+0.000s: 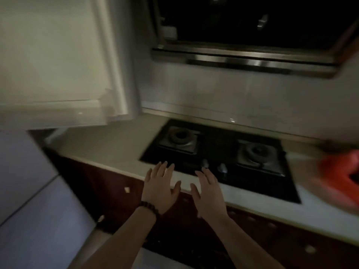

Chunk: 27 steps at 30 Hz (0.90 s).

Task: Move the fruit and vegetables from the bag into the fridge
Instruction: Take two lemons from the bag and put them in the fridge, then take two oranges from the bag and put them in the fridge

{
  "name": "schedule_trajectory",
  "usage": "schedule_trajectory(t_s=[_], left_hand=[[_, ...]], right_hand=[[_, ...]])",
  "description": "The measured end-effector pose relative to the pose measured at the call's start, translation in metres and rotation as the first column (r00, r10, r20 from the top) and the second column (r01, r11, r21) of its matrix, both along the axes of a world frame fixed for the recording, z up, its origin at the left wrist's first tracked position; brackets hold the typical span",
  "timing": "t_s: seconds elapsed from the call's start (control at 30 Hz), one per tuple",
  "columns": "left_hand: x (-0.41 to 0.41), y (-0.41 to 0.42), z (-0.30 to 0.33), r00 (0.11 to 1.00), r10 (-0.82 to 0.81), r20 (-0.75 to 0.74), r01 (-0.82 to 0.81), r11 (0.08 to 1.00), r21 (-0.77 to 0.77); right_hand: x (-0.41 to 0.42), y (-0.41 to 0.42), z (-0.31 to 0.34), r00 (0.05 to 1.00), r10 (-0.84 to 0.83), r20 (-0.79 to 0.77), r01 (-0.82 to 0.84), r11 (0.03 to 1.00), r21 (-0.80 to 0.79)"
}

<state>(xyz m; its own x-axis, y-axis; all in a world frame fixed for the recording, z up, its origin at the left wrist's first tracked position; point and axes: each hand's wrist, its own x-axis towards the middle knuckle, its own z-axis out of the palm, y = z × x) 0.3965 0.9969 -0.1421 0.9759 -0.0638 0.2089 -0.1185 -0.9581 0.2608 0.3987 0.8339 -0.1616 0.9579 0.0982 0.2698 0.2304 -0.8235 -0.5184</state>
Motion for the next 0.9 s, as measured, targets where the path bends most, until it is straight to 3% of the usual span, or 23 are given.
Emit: schedule_trajectory(t_s=[0.17, 0.43, 0.63, 0.9], left_hand=[[-0.006, -0.152, -0.004, 0.956, -0.293, 0.001, 0.293, 0.956, -0.01], [-0.015, -0.326, -0.01, 0.803, -0.596, -0.007, 0.595, 0.802, -0.041], [0.007, -0.429, -0.031, 0.733, -0.68, 0.012, 0.68, 0.732, -0.028], [0.082, -0.571, -0.05, 0.767, -0.642, -0.011, 0.636, 0.762, -0.121]], right_hand=[[-0.058, -0.144, 0.0, 0.952, -0.305, -0.03, 0.305, 0.952, 0.004], [-0.134, -0.302, -0.006, 0.768, -0.638, -0.059, 0.64, 0.767, 0.037], [-0.128, -0.392, -0.021, 0.677, -0.731, -0.088, 0.735, 0.678, 0.019], [-0.044, -0.546, -0.011, 0.72, -0.687, -0.097, 0.679, 0.727, -0.102]])
